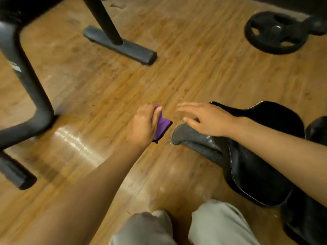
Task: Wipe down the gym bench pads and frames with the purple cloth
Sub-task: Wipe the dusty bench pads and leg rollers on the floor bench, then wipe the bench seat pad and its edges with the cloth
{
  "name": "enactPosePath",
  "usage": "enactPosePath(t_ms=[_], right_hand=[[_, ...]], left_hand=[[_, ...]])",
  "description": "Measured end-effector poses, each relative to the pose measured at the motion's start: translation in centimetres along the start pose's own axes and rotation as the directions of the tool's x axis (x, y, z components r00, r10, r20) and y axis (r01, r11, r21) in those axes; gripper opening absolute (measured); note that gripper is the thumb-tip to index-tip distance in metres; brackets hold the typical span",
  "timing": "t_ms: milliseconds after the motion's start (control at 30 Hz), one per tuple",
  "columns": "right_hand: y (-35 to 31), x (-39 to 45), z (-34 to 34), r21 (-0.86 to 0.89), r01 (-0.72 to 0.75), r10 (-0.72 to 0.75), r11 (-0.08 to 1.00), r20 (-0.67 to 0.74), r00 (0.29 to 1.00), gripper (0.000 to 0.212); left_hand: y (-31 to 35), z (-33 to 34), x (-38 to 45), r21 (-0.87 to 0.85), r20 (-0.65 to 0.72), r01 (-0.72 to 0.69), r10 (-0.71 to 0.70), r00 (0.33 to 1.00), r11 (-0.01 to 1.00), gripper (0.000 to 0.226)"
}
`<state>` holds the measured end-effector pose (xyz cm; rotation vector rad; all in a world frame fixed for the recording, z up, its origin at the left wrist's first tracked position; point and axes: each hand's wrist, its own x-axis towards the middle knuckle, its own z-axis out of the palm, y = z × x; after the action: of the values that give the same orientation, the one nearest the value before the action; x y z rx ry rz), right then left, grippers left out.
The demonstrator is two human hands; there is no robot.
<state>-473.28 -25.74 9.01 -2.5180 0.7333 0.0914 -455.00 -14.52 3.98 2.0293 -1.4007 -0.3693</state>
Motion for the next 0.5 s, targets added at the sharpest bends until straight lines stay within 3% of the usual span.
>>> enactPosePath(t_ms=[133,267,500], right_hand=[[-5.0,-1.3,-5.4,0.124,-0.077,0.079,0.989,-0.012,0.997,0.042],[-8.9,-3.4,-10.1,0.15,-0.21,0.203,0.966,0.065,0.977,0.044],[-10.3,-6.1,-14.8,0.222,-0.356,0.345,0.908,0.087,0.935,0.045]], left_hand=[[4.4,-6.3,0.2,-0.061,0.093,-0.007,0.013,0.996,0.998,0.039],[8.9,-11.7,0.5,-0.088,0.211,0.025,-0.006,0.977,0.996,0.031],[14.5,-14.8,2.3,-0.079,0.299,0.028,-0.003,0.954,0.996,0.024]])
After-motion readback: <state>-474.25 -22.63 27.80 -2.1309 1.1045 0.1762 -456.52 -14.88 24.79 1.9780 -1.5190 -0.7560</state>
